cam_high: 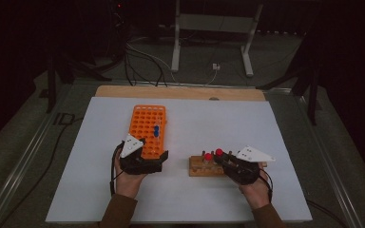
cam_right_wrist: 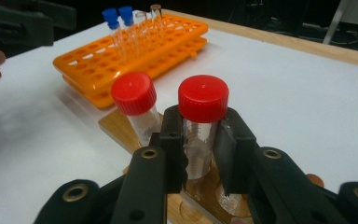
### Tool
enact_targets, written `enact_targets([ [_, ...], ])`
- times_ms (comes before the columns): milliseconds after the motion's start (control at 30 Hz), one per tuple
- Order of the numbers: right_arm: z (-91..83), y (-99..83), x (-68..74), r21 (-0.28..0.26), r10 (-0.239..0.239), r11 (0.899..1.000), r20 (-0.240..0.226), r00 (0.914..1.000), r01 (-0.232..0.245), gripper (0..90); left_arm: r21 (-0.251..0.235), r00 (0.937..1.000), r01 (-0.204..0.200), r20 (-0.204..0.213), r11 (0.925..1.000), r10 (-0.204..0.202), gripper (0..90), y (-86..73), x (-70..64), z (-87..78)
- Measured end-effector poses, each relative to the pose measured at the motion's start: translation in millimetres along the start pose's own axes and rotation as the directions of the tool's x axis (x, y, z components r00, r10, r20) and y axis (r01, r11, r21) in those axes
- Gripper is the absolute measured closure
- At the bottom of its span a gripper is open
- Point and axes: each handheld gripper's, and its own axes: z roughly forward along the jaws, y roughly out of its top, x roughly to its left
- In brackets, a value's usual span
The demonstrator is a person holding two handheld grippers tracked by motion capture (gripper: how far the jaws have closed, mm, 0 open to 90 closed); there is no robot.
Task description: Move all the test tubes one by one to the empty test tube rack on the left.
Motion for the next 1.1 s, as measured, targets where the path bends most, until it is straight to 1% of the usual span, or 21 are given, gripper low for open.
enact_targets([
  [100,-3.7,2.7,0.5,-0.015,0.006,1.0,0.001,1.0,-0.006,74.9,0.003,1.0,-0.001,0.0,1.0,0.001,1.0,-0.1,-0.6,0.3],
  [400,-12.6,10.0,2.4,-0.048,0.003,0.999,0.007,1.0,-0.003,74.9,-0.004,1.0,-0.008,-0.001,1.0,0.008,0.9,-0.2,-2.5,0.6],
  [633,-25.2,20.4,5.1,-0.099,-0.002,0.995,0.018,0.9998,0.004,74.9,-0.005,0.9999,-0.017,0.0,0.9998,0.017,0.8,-0.1,-5.4,1.4],
  [867,-34.9,28.2,6.3,-0.128,0.001,0.992,0.016,0.9999,0.001,74.9,-0.008,0.9995,-0.025,0.016,0.9997,0.025,0.9,1.4,-8.4,1.2],
  [1000,-38.2,31.9,9.9,-0.138,-0.008,0.99,0.006,0.9999,0.009,74.9,-0.015,0.999,-0.034,0.027,0.9993,0.035,0.9,3.2,-11.5,0.3],
  [1100,-39.4,34.4,14.0,-0.137,-0.024,0.99,-0.003,0.9997,0.023,74.8,-0.022,0.9983,-0.042,0.039,0.9989,0.043,0.8,4.6,-14.0,-0.5],
])
